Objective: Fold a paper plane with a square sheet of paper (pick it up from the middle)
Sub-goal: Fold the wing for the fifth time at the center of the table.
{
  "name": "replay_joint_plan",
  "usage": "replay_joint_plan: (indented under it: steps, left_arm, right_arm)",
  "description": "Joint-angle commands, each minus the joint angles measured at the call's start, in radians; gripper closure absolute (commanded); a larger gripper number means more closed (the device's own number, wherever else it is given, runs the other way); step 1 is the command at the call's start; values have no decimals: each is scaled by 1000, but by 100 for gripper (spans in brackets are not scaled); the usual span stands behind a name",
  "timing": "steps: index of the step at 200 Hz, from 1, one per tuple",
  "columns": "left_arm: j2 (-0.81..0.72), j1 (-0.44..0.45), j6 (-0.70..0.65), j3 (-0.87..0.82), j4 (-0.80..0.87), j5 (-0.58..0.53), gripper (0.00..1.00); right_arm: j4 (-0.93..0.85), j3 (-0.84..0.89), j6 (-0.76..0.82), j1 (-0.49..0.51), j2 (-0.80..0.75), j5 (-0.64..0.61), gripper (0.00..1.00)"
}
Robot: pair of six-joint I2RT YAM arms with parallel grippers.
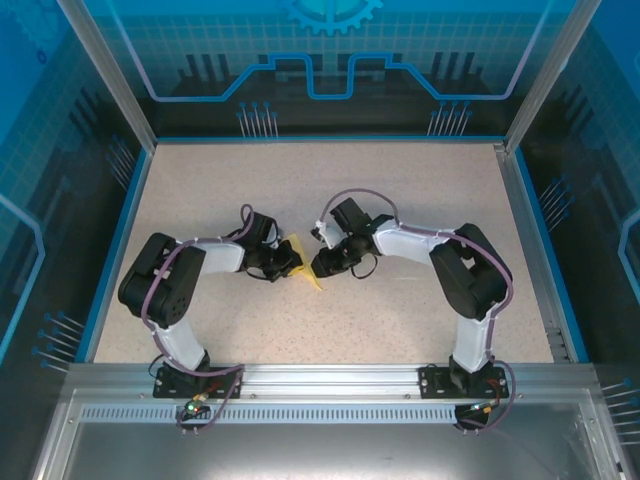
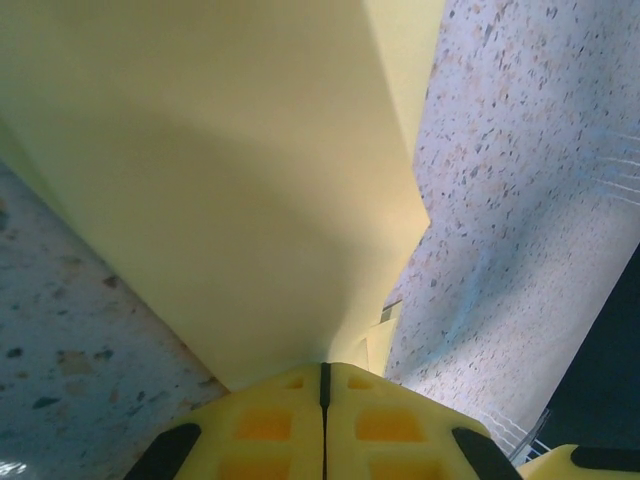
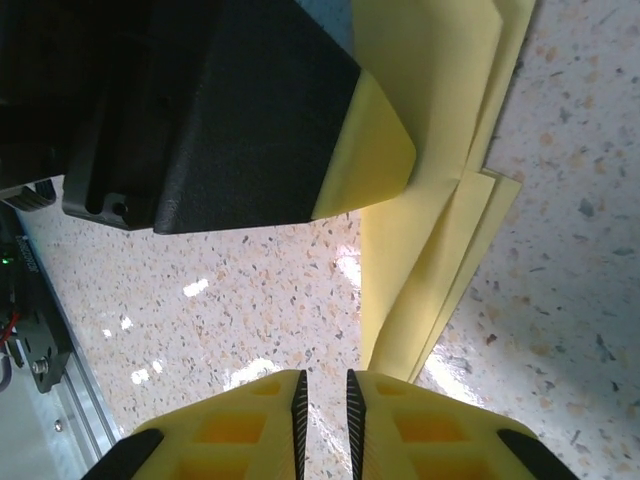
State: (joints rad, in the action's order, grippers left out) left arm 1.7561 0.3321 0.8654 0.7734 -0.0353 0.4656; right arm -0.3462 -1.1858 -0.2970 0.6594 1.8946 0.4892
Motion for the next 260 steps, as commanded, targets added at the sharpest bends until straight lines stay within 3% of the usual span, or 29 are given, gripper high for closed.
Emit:
replay_joint_plan:
  steps: [1, 72, 137, 260]
  left_arm:
    - [46, 7, 9, -2, 108, -94, 92]
    - [50, 7, 18, 6, 120, -96, 93]
    - [53, 7, 35, 6, 122, -103, 94]
    - [63, 5, 24, 14, 143, -119, 94]
  right_arm:
    - [-3, -37, -17, 19, 37, -5, 81]
    - [-72, -133, 16, 69, 127, -25, 85]
    - [-167, -153, 50, 82, 164, -170, 86]
    - [-180, -44, 91, 36, 89, -109, 87]
